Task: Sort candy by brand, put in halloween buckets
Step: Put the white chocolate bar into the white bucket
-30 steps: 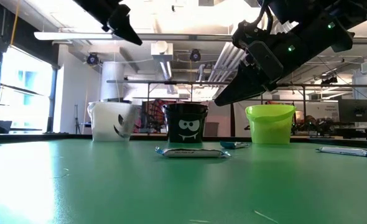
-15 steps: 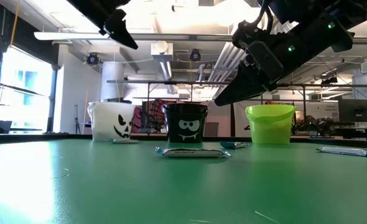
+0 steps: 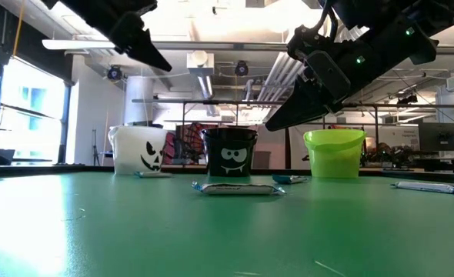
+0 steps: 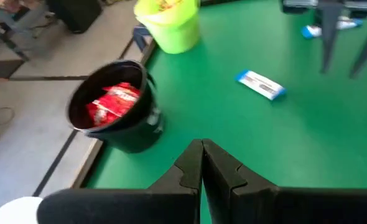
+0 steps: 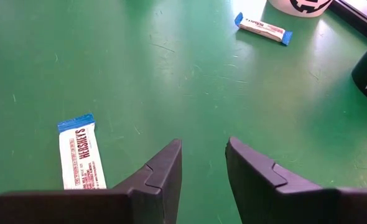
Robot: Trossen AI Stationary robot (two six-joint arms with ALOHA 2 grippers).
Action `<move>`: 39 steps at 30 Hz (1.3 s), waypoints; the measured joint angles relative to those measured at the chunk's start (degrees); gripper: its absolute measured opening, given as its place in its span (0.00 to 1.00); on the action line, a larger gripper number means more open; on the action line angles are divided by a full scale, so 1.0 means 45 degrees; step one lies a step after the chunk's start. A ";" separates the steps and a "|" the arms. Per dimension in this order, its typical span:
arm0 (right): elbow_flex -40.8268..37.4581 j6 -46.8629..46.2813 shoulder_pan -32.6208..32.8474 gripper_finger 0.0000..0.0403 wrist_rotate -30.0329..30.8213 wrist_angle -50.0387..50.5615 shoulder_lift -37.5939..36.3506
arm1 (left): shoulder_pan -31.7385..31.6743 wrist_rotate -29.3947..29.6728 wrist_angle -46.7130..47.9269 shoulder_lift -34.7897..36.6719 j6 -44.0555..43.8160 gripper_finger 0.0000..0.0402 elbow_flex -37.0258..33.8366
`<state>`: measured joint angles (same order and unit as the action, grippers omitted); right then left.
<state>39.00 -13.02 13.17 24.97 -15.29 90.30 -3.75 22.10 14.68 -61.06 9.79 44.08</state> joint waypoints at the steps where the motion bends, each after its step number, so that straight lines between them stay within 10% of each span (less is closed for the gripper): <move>1: 0.0000 0.0000 -0.0001 0.28 0.0000 0.0001 0.0001 | 0.0183 0.0063 0.0053 -0.0003 -0.0086 0.00 -0.0067; 16: 0.0000 0.0000 0.0000 0.28 -0.0001 -0.0049 0.0001 | 0.2837 0.0930 0.1066 -0.0601 -0.1424 0.00 -0.0074; 39: -0.0005 0.0384 -0.0001 0.28 0.0000 -0.0451 0.0005 | 0.3173 -0.0841 -0.1917 -0.3206 -0.1857 0.00 -0.0065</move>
<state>38.98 -11.29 13.17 24.97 -17.32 90.32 10.52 18.31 6.05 -75.48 1.44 43.79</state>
